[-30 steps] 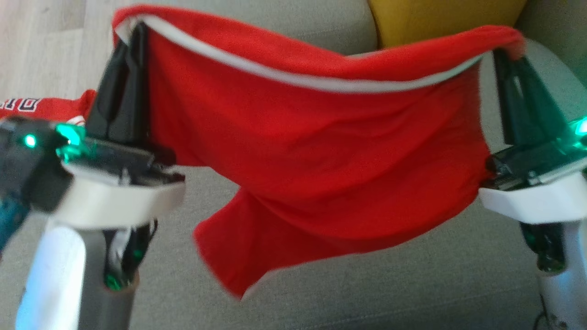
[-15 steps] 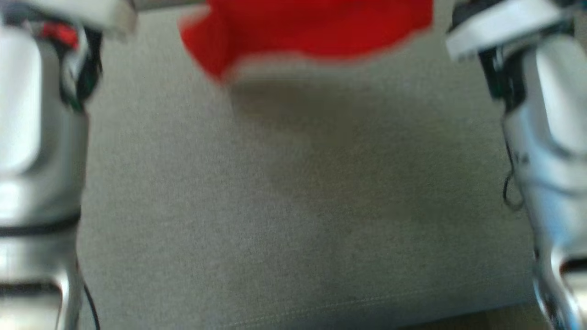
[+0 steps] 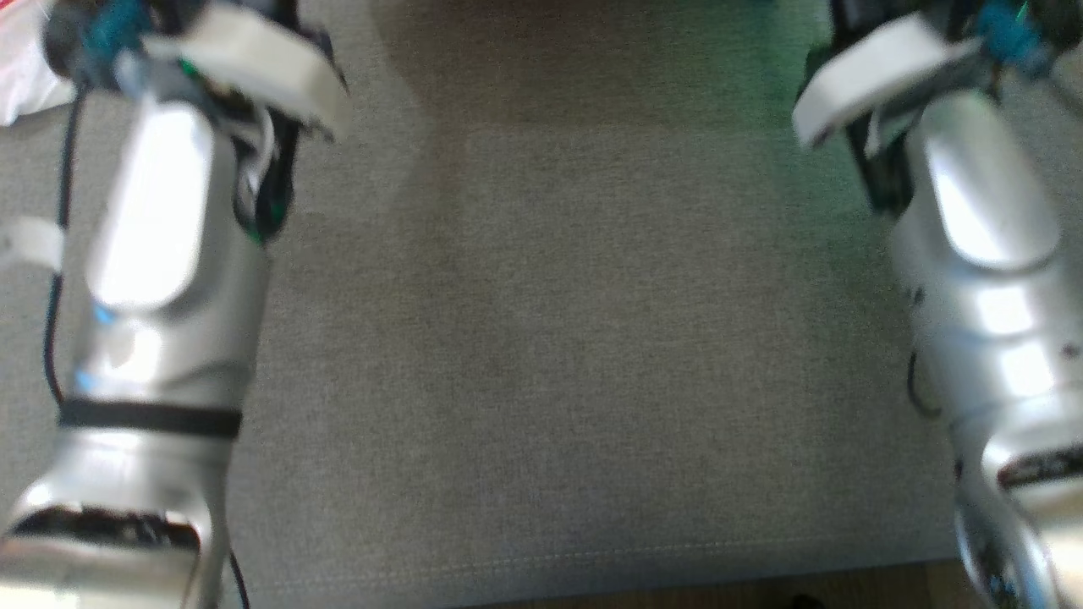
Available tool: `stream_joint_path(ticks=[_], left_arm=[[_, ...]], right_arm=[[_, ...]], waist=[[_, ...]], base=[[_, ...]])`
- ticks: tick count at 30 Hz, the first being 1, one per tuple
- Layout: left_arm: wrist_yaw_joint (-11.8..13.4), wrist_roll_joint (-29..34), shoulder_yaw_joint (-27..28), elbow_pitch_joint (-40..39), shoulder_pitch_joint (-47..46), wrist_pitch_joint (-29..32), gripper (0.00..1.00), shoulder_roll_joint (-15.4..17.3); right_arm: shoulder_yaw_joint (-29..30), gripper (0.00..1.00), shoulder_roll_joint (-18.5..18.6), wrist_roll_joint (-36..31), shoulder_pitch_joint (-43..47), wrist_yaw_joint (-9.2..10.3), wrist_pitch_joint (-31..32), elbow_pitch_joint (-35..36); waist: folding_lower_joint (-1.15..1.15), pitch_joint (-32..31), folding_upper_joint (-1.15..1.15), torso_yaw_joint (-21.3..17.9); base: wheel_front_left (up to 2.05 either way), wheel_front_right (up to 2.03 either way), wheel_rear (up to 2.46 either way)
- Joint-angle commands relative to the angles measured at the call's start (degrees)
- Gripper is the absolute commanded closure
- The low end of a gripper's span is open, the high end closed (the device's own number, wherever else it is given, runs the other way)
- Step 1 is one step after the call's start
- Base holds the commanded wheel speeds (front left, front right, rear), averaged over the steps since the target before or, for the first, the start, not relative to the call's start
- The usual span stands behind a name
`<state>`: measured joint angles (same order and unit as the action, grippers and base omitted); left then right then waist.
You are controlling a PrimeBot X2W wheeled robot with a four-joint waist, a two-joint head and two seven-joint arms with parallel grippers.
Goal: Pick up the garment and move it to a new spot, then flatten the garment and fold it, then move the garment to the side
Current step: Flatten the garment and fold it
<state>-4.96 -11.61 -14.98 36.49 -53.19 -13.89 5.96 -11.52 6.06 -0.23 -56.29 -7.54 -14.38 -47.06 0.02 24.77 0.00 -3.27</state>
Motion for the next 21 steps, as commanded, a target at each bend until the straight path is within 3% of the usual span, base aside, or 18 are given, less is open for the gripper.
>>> stream_joint_path(ticks=[1, 13, 21], left_arm=[[-0.27, -1.05, 1.46, -2.73, -0.32, -0.83, 1.0, 1.18], [-0.62, -4.45, 5.32, -22.05, 24.32, -1.09, 1.0, 1.03], [1.79, -2.46, 4.2, -37.93, 45.5, -1.1, 1.0, -0.08]], right_arm=[[-0.78, 1.0, -0.59, 0.99, 1.61, 0.05, -0.6, 3.07], [-6.46, 1.0, 3.44, 11.6, 21.14, 0.05, -0.61, 18.12], [-5.62, 1.0, 7.01, 15.13, 38.98, 0.05, -0.62, 29.45]], waist=[[-0.02, -0.21, 0.0, 0.11], [-0.02, -9.09, 0.0, -1.27], [-0.02, -17.31, 0.0, -1.28]], base=[[0.0, 0.0, 0.0], [0.0, 0.0, 0.0], [0.0, 0.0, 0.0]])
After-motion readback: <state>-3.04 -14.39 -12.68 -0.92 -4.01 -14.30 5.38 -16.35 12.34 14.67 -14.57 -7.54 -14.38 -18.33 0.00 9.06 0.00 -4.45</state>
